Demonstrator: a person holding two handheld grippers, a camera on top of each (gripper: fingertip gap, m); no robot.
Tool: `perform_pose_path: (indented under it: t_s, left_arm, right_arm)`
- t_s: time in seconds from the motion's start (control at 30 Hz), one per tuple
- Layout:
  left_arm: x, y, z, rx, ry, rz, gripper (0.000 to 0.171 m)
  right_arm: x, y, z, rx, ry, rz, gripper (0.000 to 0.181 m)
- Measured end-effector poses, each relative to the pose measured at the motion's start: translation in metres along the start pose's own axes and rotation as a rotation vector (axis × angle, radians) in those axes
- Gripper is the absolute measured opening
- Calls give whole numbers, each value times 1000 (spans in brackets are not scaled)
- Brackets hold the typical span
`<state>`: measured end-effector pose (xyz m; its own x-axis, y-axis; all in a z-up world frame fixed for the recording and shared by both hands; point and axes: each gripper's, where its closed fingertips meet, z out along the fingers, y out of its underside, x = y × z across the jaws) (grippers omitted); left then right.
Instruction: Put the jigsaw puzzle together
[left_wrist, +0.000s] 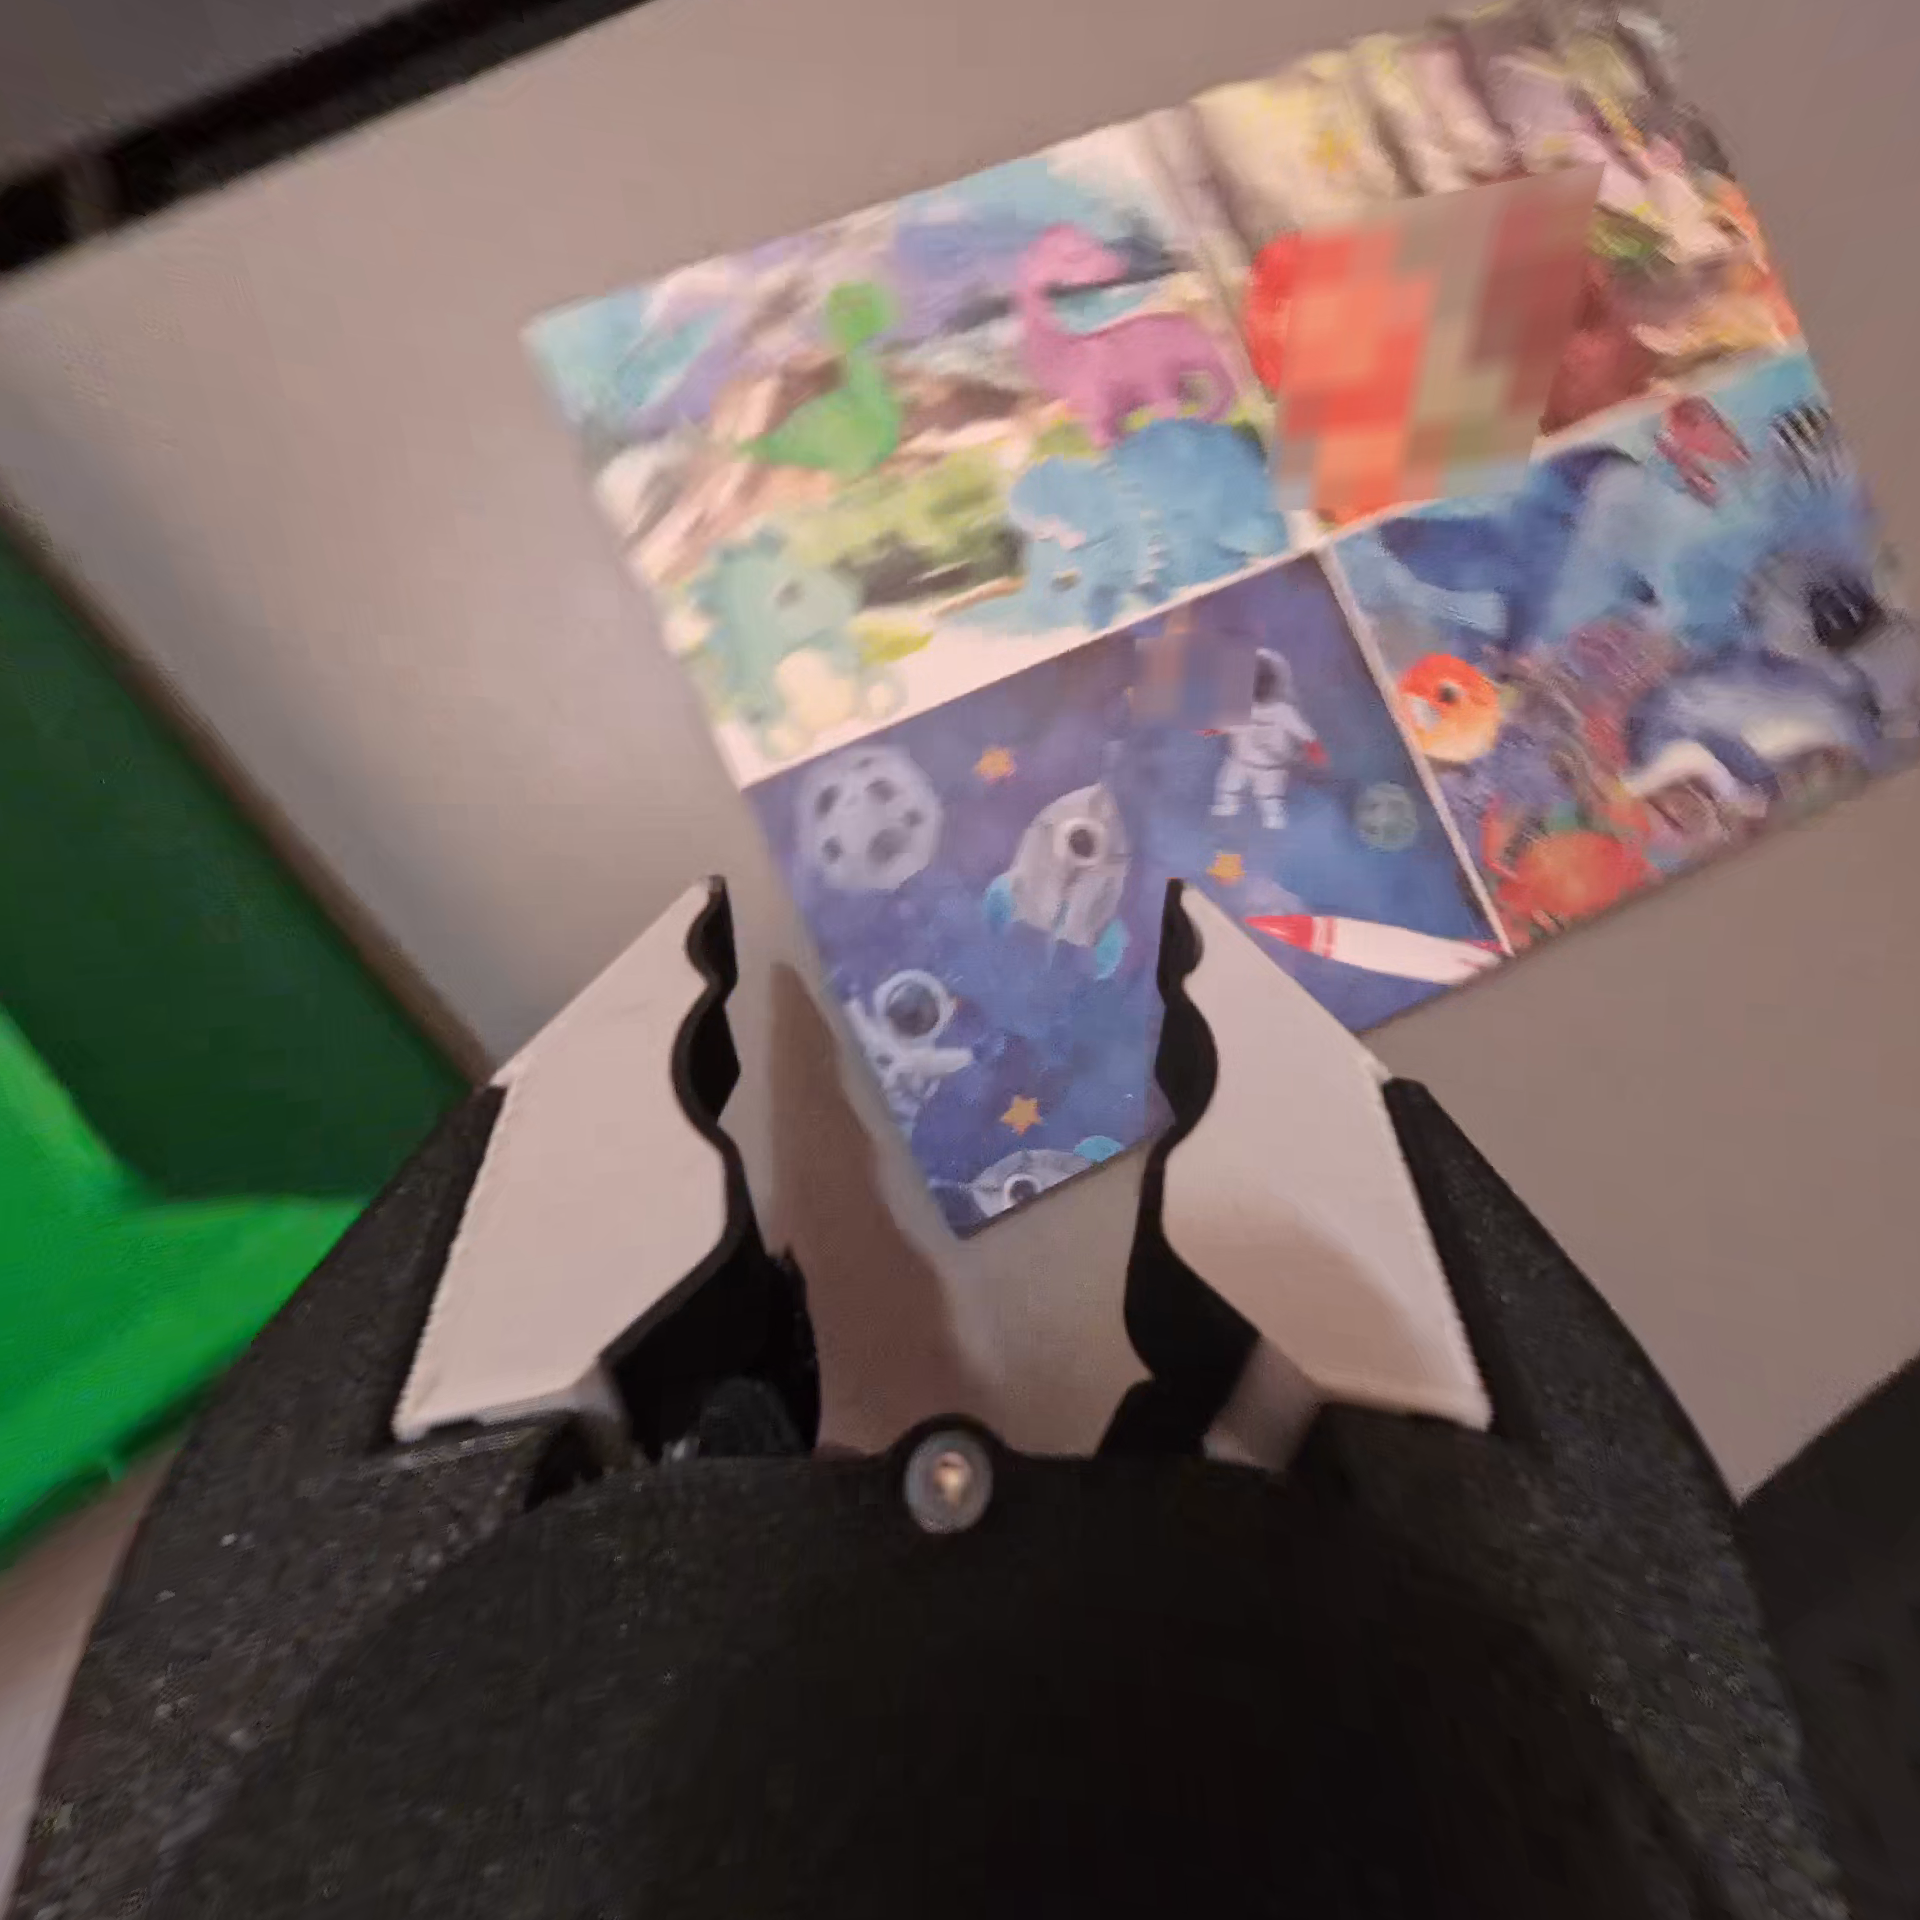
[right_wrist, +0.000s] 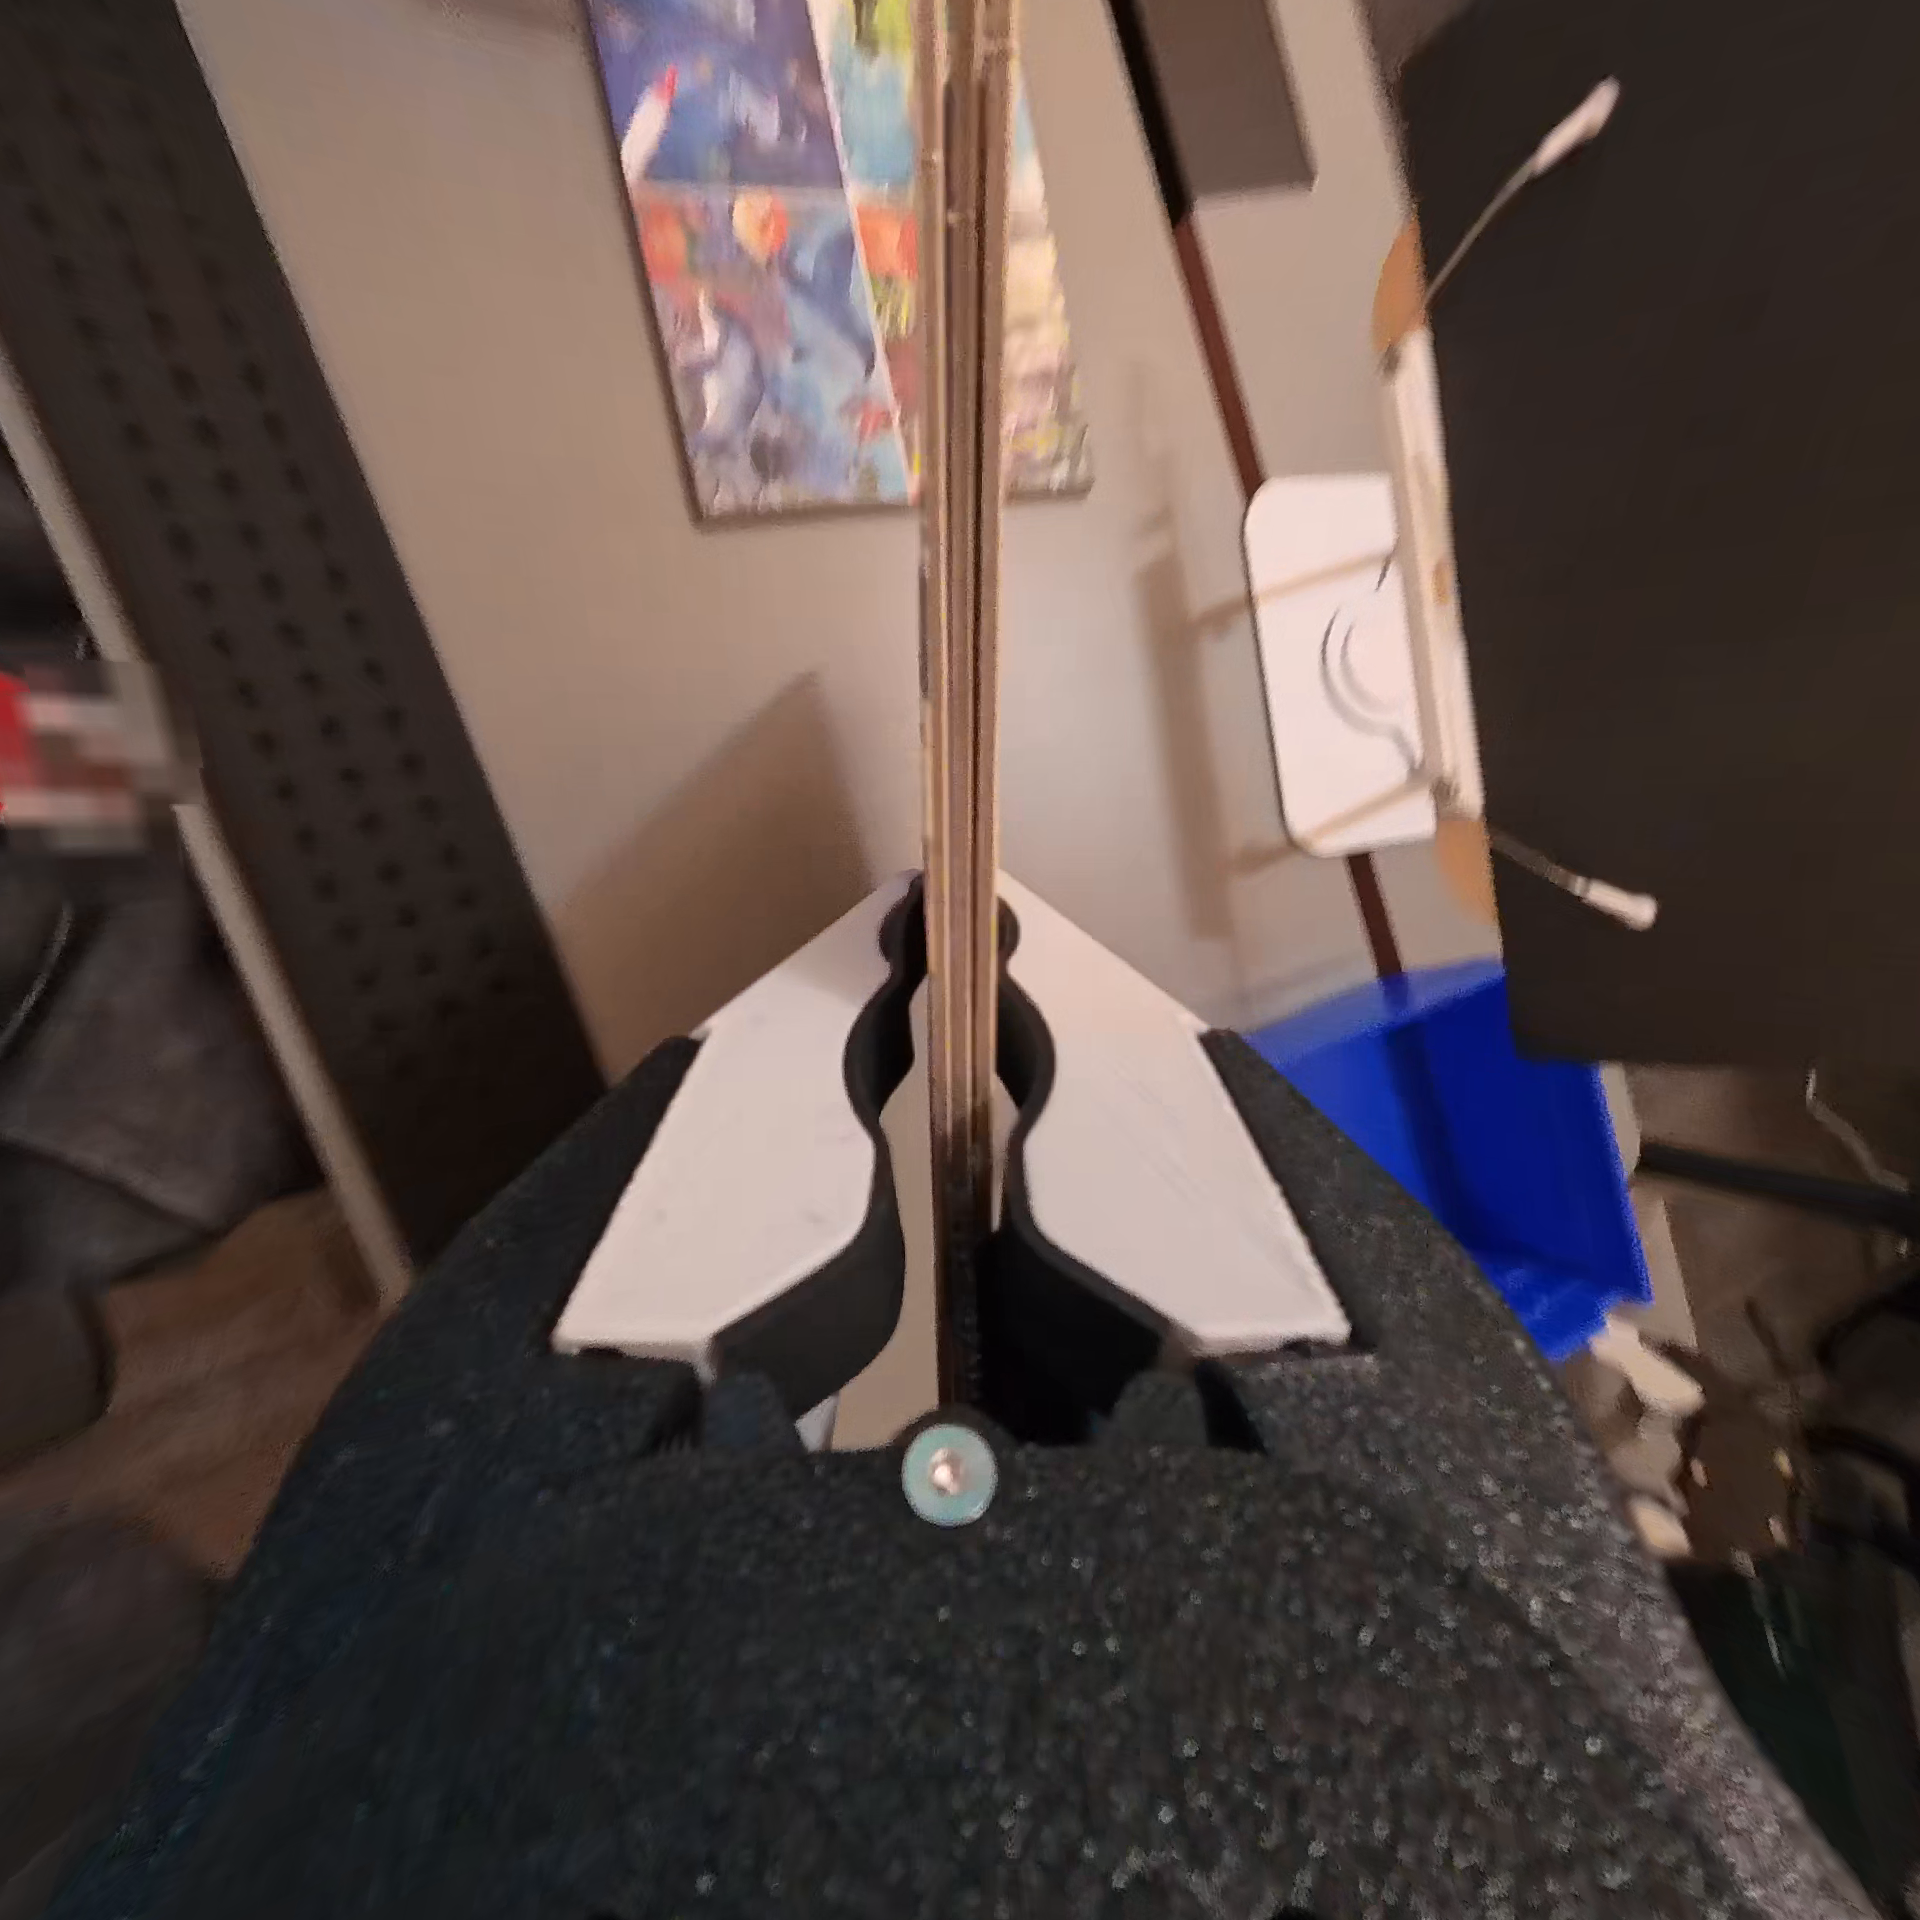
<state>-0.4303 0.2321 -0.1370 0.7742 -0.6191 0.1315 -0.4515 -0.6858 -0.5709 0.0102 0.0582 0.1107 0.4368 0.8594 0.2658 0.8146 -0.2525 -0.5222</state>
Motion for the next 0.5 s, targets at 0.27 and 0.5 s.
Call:
perform_pose_path:
  t_s: [0.27,0.5]
  left_arm:
    - [-8,3,25,37,28,-248,59]
    - [-4,1,30,14,64,-203,21]
  right_arm:
    - [17,-3,29,473,-185,511,6]
    - [-7,82,61,658,-297,989,7]
